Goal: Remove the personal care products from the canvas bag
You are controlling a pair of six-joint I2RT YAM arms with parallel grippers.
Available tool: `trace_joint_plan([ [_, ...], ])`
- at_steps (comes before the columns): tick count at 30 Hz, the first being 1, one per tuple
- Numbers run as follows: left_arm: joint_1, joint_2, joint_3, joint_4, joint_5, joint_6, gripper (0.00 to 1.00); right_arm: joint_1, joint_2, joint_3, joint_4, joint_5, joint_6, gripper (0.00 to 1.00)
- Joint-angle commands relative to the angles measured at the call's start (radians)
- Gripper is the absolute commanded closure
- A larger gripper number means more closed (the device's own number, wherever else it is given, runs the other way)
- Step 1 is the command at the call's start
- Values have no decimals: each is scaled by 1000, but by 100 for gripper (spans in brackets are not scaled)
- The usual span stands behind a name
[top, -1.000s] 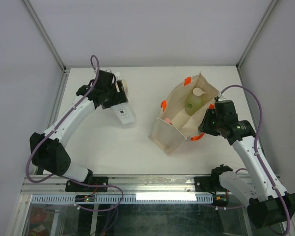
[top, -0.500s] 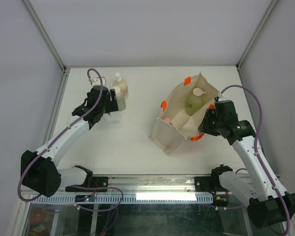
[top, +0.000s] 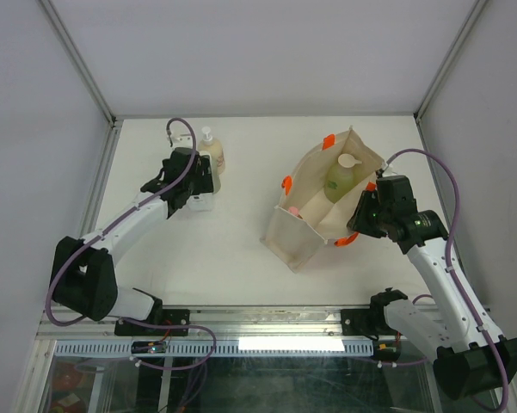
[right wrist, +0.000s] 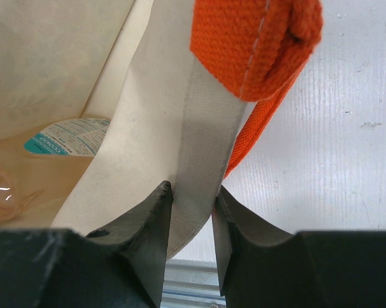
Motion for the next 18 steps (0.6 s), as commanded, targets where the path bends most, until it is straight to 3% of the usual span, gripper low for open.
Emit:
trace_joint_plan([
  [1, -4, -19, 60, 200, 8, -5, 100, -4, -11, -7, -5, -16, -18, 67],
  [11, -4, 59, 55, 200, 40, -27, 96, -4, 8, -7, -7, -30, -20, 67],
  [18, -4, 92, 72, 125, 60, -36, 60, -4, 24, -7, -8, -35, -21, 67],
])
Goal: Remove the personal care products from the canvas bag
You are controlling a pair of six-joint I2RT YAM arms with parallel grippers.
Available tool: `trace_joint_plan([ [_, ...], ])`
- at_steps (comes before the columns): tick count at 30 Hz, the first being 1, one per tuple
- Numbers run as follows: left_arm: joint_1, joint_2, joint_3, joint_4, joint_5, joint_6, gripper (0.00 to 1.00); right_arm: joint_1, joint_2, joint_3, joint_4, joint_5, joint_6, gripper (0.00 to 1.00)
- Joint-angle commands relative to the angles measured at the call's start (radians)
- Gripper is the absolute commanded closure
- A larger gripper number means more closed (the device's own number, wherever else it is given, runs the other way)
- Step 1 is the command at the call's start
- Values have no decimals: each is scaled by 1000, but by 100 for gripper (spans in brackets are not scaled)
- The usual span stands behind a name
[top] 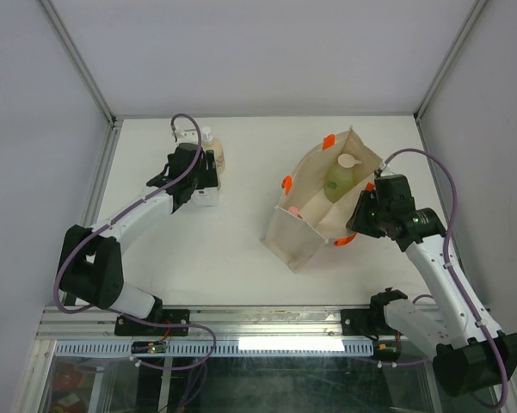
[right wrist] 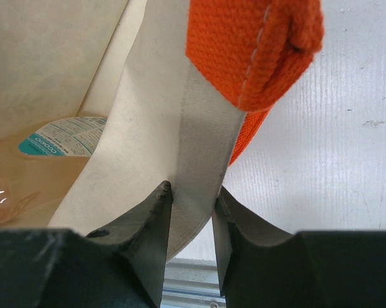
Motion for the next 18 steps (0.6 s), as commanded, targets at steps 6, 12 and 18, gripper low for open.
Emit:
trace_joint_plan([
  [6, -5, -36, 45, -12, 51, -32, 33, -3, 8, -7, -10, -26, -22, 67],
  [12, -4, -139, 86, -61, 66, 1, 11, -3, 8, -7, -10, -21, -21, 67],
  [18, -4, -209, 149, -117, 109, 16, 1, -3, 5, -5, -8, -18, -20, 67],
])
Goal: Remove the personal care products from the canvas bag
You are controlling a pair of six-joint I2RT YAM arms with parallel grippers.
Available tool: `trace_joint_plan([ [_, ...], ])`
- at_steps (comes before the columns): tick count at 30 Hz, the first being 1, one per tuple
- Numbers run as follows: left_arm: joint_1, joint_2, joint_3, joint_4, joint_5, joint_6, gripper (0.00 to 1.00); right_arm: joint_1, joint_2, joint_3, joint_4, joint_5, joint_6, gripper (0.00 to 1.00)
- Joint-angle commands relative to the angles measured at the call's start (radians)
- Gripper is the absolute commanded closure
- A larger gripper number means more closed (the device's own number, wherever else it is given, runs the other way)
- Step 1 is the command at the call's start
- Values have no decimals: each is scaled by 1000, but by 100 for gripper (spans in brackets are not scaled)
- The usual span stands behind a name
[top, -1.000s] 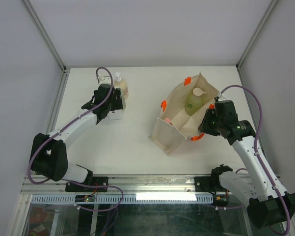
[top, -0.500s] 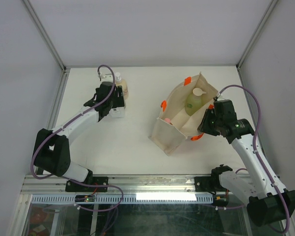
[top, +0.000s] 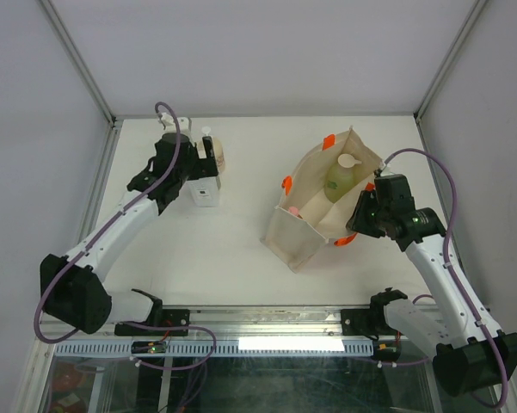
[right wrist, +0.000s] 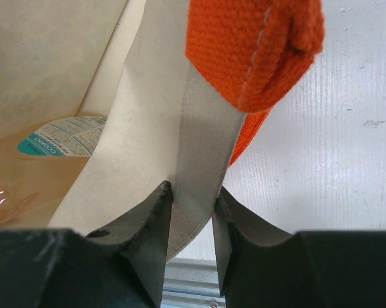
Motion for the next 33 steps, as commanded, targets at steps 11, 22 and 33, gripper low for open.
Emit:
trace_joint_plan([
  [11, -46, -149, 207, -57, 205, -93, 1, -3, -15, 37, -36, -32, -29, 62],
  [22, -349, 72, 424, 16, 211, -153, 1, -8, 36, 196, -40, 37, -75, 38],
  [33, -512, 364, 716, 15, 238, -109, 2, -77, 91, 249, -1, 89, -105, 50],
])
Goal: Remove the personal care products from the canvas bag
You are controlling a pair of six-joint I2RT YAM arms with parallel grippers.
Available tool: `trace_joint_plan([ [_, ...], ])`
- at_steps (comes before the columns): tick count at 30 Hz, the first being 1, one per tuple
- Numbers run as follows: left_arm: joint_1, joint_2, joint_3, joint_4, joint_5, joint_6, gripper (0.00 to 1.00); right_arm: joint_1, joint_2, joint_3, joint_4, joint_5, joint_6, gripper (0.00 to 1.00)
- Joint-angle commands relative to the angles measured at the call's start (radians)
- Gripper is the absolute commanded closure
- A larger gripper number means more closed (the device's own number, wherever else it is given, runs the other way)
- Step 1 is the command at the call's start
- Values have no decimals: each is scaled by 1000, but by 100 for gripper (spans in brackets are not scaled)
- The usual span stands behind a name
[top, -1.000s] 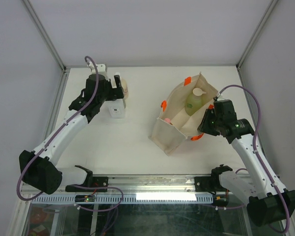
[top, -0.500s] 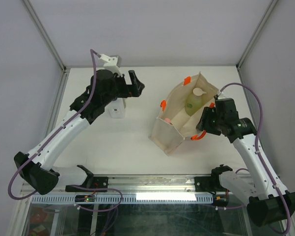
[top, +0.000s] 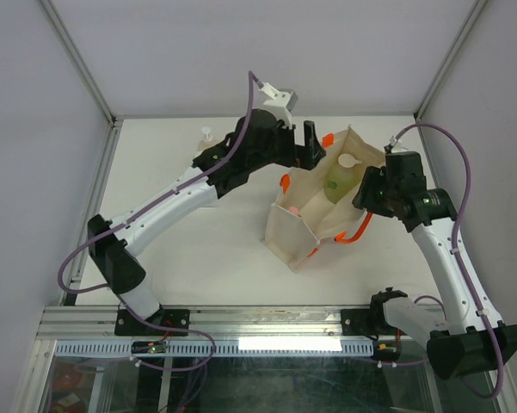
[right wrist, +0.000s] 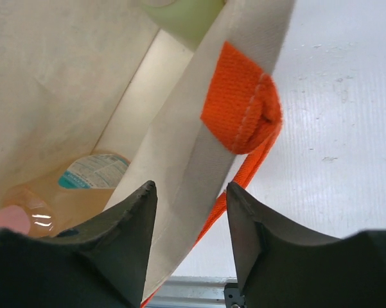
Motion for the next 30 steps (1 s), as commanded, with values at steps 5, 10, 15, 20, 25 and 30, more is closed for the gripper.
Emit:
trace_joint_plan([
  [5, -126, 194, 255, 13, -7, 72, 4, -45, -22, -35, 84, 32, -56, 59],
  [10, -155, 343, 399, -45, -63, 87, 9, -68, 10, -45, 85, -68, -9, 88],
  [15, -158, 482, 525, -81, -108, 104, 15, -71, -24, -33, 57, -140, 26, 95],
  [20, -158, 548, 563, -91, -181, 83, 23, -71, -46, -30, 14, -119, 31, 100],
  [25, -157, 574, 563, -86, -216, 98, 26, -73, -43, -17, 0, -113, 31, 100],
  [30, -158, 611, 569, -75, -245, 131, 24, -72, -36, 7, -9, -122, 28, 100],
])
